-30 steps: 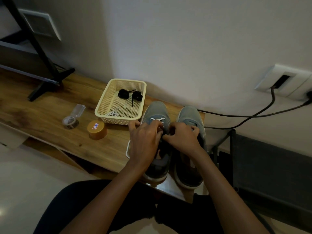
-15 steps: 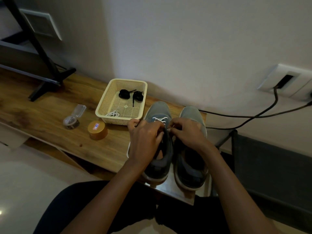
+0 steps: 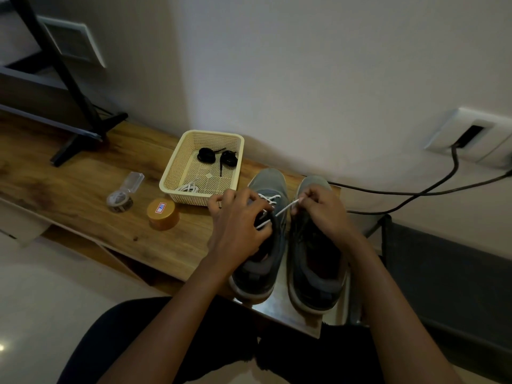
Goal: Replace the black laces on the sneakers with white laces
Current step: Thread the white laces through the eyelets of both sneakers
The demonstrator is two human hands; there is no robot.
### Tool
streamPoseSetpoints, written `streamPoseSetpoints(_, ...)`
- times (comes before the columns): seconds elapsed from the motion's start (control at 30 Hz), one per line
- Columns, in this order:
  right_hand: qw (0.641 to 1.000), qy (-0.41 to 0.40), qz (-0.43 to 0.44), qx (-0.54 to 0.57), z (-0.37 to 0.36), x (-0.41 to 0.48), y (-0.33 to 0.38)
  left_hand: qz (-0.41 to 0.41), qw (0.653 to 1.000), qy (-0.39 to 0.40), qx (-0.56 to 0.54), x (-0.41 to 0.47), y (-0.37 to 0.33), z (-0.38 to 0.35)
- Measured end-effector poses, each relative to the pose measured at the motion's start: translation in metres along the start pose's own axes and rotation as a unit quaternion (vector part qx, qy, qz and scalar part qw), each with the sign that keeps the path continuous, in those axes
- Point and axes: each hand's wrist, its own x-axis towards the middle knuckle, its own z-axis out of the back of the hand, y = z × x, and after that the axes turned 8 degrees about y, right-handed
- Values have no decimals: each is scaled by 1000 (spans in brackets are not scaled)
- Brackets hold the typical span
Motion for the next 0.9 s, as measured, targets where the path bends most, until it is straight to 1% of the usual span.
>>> streamPoseSetpoints(0.03, 999, -37, -5, -29, 4, 1, -1, 5, 1000, 19, -5, 1, 1, 2)
streamPoseSetpoints(0.1, 993, -90, -3, -77, 10, 1, -1, 32, 995, 95, -13, 2, 7, 9)
streamPoseSetpoints(0.17, 994, -91, 32, -59, 9, 0, 2, 59, 984, 167, -34, 4, 16, 15)
streamPoseSetpoints(0.23, 994, -64, 57, -62, 5, -2, 6, 71, 976, 189, -75, 5, 24, 18)
streamPoseSetpoints(0.3, 992, -32, 58, -110, 0, -2, 7, 72, 974, 165, -139, 5, 27, 17)
streamPoseSetpoints(0.4, 976, -22, 76, -203, -7, -3, 9, 73, 966, 72, -237, 8, 22, 9)
streamPoseSetpoints(0.43, 973, -25, 71, -219, -8, -5, 12, 86, 961, 57, -258, 9, 19, 8)
streamPoseSetpoints(0.57, 971, -26, 53, -231, -9, -8, 15, 120, 943, 67, -304, 9, 12, -1)
streamPoseSetpoints(0.7, 968, -43, 24, -245, 1, -7, 6, 129, 940, 86, -304, 9, 16, 1)
streamPoseSetpoints(0.8, 969, -94, -3, -228, 12, -6, 0, 121, 944, 90, -293, 9, 15, 5)
streamPoseSetpoints(0.9, 954, -223, -74, -183, 28, -7, -8, 107, 954, 88, -265, 9, 13, 7)
